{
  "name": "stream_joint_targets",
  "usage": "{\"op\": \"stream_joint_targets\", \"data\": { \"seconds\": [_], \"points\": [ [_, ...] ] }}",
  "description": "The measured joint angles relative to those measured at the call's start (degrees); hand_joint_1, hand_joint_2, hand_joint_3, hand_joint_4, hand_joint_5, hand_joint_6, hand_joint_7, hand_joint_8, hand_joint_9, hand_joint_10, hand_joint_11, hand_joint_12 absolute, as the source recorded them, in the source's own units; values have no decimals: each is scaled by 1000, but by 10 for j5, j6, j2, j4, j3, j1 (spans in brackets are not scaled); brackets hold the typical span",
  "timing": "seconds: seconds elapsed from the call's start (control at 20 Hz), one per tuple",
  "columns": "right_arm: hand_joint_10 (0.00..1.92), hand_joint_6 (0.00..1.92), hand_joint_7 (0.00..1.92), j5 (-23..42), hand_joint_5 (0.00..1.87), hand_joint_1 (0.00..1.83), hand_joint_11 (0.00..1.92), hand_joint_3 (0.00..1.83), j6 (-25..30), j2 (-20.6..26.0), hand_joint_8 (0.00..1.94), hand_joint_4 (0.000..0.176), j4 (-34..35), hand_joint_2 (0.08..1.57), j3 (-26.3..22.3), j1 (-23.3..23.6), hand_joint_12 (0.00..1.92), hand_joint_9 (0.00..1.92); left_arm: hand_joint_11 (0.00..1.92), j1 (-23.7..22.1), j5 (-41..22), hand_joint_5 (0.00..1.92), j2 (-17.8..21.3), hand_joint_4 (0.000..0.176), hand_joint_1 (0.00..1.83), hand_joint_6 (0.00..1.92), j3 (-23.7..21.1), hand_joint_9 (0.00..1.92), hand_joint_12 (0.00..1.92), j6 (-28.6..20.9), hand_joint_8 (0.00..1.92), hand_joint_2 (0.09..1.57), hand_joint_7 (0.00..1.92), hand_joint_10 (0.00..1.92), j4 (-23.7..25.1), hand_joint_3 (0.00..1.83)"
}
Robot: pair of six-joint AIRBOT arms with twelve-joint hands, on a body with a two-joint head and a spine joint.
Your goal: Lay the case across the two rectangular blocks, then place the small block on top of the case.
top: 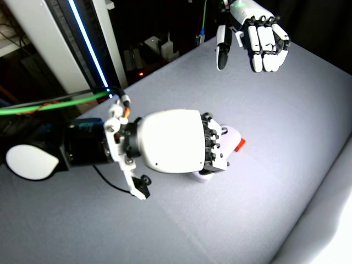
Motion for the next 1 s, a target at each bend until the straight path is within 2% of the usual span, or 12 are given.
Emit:
{"op": "stream_joint_targets", "data": {
  "seconds": [0.15, 0.25, 0.3, 0.35, 0.4, 0.5, 0.55, 0.6, 0.65, 0.75, 0.85, 1.0],
  "points": [
    [651, 775, 1252, -79, 1104, 1262, 857, 1, -1, -59, 572, 6, -45, 1030, 55, 31, 1284, 1159, 0, -7, 9, 433, -10, 0, 930, 6, 10, 453, 1193, -9, 7, 946, 408, 8, 6, 0],
    [584, 782, 1300, -104, 1100, 1268, 911, 0, 3, -71, 481, 0, -71, 1023, 58, 32, 1254, 1228, 0, -8, 11, 423, -15, 2, 937, 1, 12, 468, 1196, -12, 5, 945, 408, 14, 21, 0],
    [576, 748, 1266, -112, 1118, 1265, 871, 2, 3, -75, 549, 4, -72, 1024, 59, 31, 1268, 1203, 0, -8, 14, 421, -15, 6, 931, 0, 12, 455, 1166, -13, 1, 946, 399, 6, 19, 0],
    [600, 724, 1232, -112, 1135, 1262, 875, 0, 3, -76, 601, 19, -71, 1027, 62, 32, 1263, 1183, 0, -8, 15, 422, -15, 0, 934, 1, 12, 452, 1161, -13, 0, 947, 395, 4, 12, 0],
    [579, 743, 1228, -113, 1134, 1261, 864, 0, 3, -76, 588, 23, -71, 1028, 65, 33, 1231, 1169, 0, -8, 15, 424, -15, 0, 932, 1, 14, 448, 1161, -12, 0, 947, 395, 3, 7, 1],
    [587, 748, 1240, -123, 1125, 1262, 836, 0, 5, -77, 587, 16, -71, 1027, 69, 33, 1283, 1165, 0, -8, 16, 417, -15, 0, 942, 0, 14, 454, 1162, -12, 3, 952, 401, 4, 9, 3],
    [898, 610, 1159, -124, 1155, 1265, 850, 0, 4, -77, 825, 0, -73, 1038, 70, 33, 1486, 1084, 0, -8, 16, 418, -15, 0, 932, 0, 14, 465, 1182, -13, 2, 949, 405, 7, 14, 1],
    [957, 635, 1163, -124, 1154, 1261, 827, 0, 4, -78, 795, 0, -74, 1036, 70, 33, 1488, 1047, 0, -8, 16, 418, -15, 0, 930, 0, 14, 483, 1227, -14, 3, 950, 411, 11, 17, 0],
    [813, 770, 1226, -124, 1114, 1260, 850, 0, 4, -78, 604, 10, -77, 1033, 70, 33, 1340, 1087, 0, -8, 16, 422, -15, 0, 926, 1, 14, 459, 1190, -14, 0, 948, 407, 6, 17, 0],
    [655, 785, 1201, -124, 1113, 1256, 841, 0, 4, -78, 623, 23, -77, 1038, 70, 33, 1268, 1113, 0, -8, 16, 424, -15, 0, 944, 3, 14, 438, 1158, -14, 2, 948, 392, 0, 12, 0],
    [804, 642, 1165, -125, 1143, 1263, 831, 0, 4, -78, 796, 0, -77, 1039, 68, 33, 1384, 1114, 0, -8, 16, 423, -15, 0, 946, 0, 14, 454, 1181, -14, 2, 946, 398, 5, 12, 0],
    [826, 680, 1197, -125, 1125, 1265, 856, 0, 3, -78, 741, 0, -78, 1035, 63, 35, 1380, 1115, 0, -8, 16, 427, -15, 0, 918, 0, 14, 454, 1214, -14, 1, 947, 402, 3, 13, 0]
  ]
}}
